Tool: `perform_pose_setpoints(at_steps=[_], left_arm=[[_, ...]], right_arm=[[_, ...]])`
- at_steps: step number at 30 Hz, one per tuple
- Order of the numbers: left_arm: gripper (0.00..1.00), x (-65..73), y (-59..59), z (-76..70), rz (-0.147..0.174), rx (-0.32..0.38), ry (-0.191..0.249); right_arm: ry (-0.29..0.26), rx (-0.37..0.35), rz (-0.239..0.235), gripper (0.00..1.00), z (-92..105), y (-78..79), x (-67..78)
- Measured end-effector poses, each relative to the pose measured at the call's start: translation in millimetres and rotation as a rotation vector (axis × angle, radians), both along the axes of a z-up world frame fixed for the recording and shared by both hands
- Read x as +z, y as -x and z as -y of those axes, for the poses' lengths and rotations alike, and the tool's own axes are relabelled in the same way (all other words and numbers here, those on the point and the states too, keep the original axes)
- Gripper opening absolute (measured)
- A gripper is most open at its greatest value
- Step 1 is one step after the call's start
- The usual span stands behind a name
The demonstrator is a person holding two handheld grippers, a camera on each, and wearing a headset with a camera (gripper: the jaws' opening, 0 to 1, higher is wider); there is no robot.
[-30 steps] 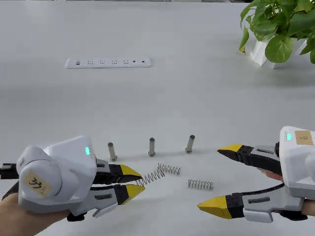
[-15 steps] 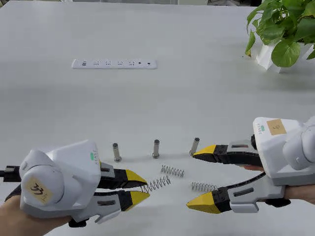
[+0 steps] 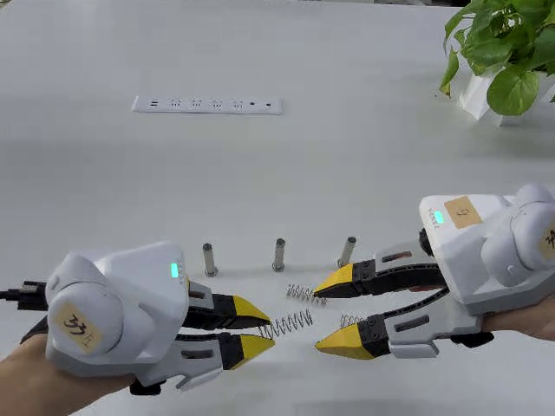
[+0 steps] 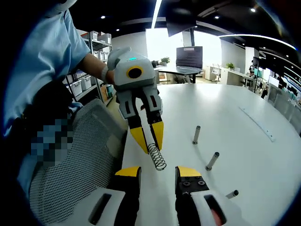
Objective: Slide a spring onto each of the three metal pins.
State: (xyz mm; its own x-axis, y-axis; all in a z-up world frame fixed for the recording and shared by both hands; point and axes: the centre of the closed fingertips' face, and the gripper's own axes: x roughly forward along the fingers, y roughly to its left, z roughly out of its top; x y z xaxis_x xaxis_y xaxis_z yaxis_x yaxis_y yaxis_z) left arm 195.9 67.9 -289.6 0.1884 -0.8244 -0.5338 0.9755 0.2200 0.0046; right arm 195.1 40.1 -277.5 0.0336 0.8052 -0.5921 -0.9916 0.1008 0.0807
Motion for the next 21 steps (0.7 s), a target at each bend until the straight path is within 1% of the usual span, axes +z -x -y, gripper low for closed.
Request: perform_pose_setpoints(at_steps=[8,21], left_arm=[[0.07,-0.8,5.5,0.4,-0.008,-0.008,0.004],[0.07,0.0,8.8,-1.5,-0.016,-0.01,0.015]], right_arm=[[0.019,0.047,0.011,0.1,-1.4,2.4,-3.2],[0.024,0.068,0.002,0.07,-6.6,5.5,-6.5]])
